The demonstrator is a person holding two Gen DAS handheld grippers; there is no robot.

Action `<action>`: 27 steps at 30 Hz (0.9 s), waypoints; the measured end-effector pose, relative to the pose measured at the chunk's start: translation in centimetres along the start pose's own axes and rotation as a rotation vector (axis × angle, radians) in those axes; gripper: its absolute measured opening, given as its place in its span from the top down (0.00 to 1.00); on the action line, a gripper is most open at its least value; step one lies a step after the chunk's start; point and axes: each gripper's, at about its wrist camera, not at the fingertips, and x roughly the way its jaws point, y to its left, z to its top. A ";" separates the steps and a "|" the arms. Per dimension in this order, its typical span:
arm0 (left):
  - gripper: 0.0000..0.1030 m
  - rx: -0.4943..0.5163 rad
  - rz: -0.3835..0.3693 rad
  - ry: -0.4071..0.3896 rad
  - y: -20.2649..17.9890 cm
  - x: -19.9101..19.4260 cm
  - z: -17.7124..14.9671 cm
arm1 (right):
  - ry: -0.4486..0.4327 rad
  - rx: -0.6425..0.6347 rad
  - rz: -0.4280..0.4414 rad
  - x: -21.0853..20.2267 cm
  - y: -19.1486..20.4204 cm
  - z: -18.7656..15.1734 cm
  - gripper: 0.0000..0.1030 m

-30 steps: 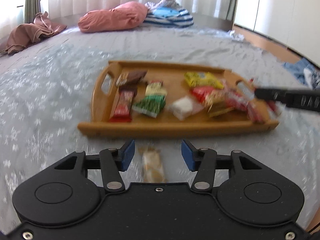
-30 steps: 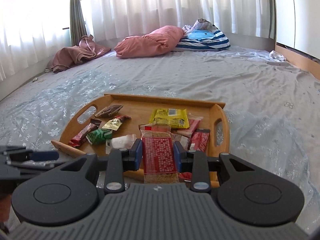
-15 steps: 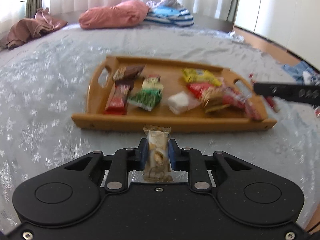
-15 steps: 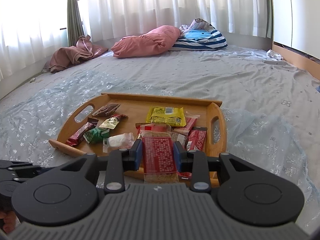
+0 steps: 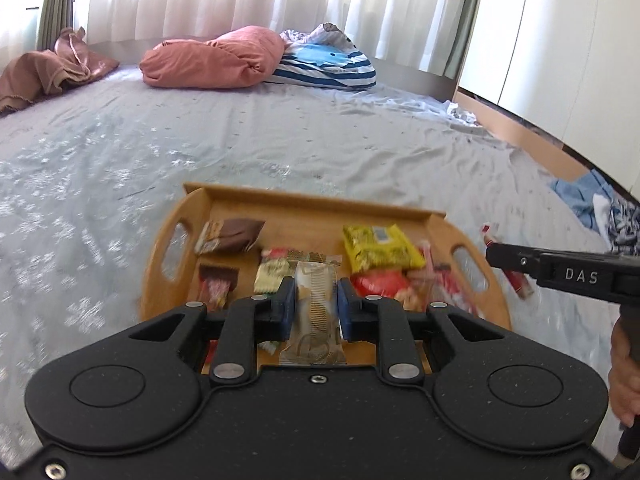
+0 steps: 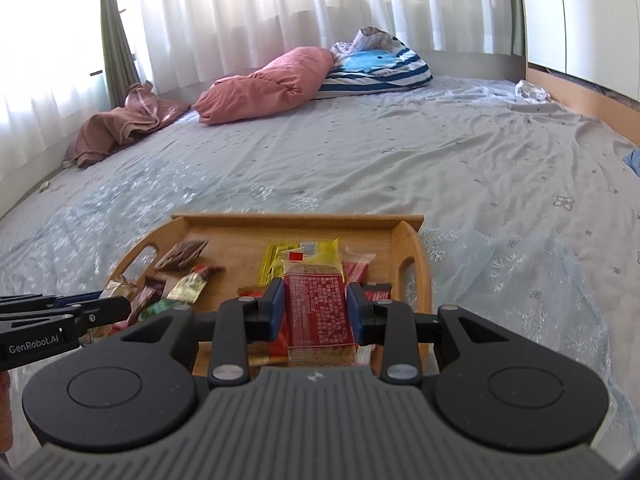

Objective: Organize snacks
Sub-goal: 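Carry the wafer bar with the left gripper and red-white packet with the right over the tray, then lower both snacks into the tray and open both grippers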

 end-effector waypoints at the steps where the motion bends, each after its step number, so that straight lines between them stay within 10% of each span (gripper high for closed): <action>1: 0.80 -0.002 0.001 0.001 -0.1 0.6 0.5 | 0.003 0.006 -0.006 0.5 -0.2 0.5 0.64; 27: 0.80 -0.001 0.079 0.093 -0.3 12.8 0.8 | 0.130 0.088 -0.155 14.5 -3.7 3.9 0.63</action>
